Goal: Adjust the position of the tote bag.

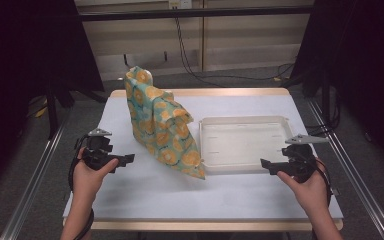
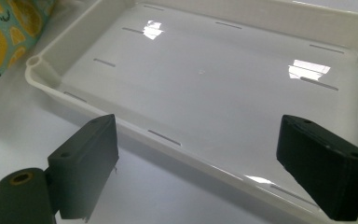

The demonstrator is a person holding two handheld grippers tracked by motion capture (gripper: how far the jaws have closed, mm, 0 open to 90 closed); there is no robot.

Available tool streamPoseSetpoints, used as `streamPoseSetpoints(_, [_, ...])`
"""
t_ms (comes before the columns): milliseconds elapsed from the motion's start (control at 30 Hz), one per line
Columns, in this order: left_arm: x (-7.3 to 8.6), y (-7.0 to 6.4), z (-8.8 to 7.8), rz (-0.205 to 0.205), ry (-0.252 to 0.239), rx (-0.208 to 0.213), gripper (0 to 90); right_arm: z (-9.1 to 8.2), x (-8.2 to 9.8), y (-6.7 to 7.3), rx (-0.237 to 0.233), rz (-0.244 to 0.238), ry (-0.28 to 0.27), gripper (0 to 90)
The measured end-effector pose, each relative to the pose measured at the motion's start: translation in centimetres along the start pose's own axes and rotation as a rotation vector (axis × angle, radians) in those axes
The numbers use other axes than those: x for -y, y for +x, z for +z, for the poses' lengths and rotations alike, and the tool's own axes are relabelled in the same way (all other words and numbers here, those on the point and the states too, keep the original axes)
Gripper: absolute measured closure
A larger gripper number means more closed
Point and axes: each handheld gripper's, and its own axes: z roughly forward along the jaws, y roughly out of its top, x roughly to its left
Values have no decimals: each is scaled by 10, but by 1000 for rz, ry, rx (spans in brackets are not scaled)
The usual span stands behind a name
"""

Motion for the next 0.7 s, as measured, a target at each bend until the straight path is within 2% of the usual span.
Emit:
streamPoseSetpoints(67, [0, 1, 0, -5, 9, 10, 50, 1, 0, -1, -14, 23, -5, 123])
streamPoseSetpoints(167, [-1, 2, 0, -16, 10, 9, 49, 3, -1, -2, -19, 8, -5, 123])
streamPoseSetpoints(267, [-1, 2, 0, -31, 11, 16, 48, 5, -1, -2, -22, 12, 0, 123])
streamPoseSetpoints(300, [-1, 1, 1, -33, 36, 19, 49, 5, -1, -2, -22, 19, 3, 123])
streamPoseSetpoints(333, [-1, 1, 1, -33, 36, 19, 48, 5, -1, -2, -22, 19, 3, 123])
streamPoseSetpoints(367, [-1, 0, 1, -57, 60, 21, 47, 6, -2, -2, -22, 18, -1, 123])
streamPoseSetpoints(467, [-2, 0, 0, -62, 68, 23, 43, 7, -4, 0, -26, 15, 0, 123])
streamPoseSetpoints(500, [-4, -1, 0, -80, 54, 36, 42, 9, -4, 3, -35, -5, 5, 123])
streamPoseSetpoints(533, [-4, -1, 0, -80, 54, 36, 42, 9, -4, 4, -37, -7, 10, 123])
streamPoseSetpoints(567, [-6, 0, 0, -71, 72, 49, 42, 9, -4, 4, -37, -7, 10, 123])
streamPoseSetpoints(600, [-10, 0, 1, -86, 77, 71, 42, 10, -4, 4, -43, -5, 11, 123])
streamPoseSetpoints(700, [-19, 2, 0, -88, 105, 70, 40, 11, -3, 4, -45, -2, 16, 124])
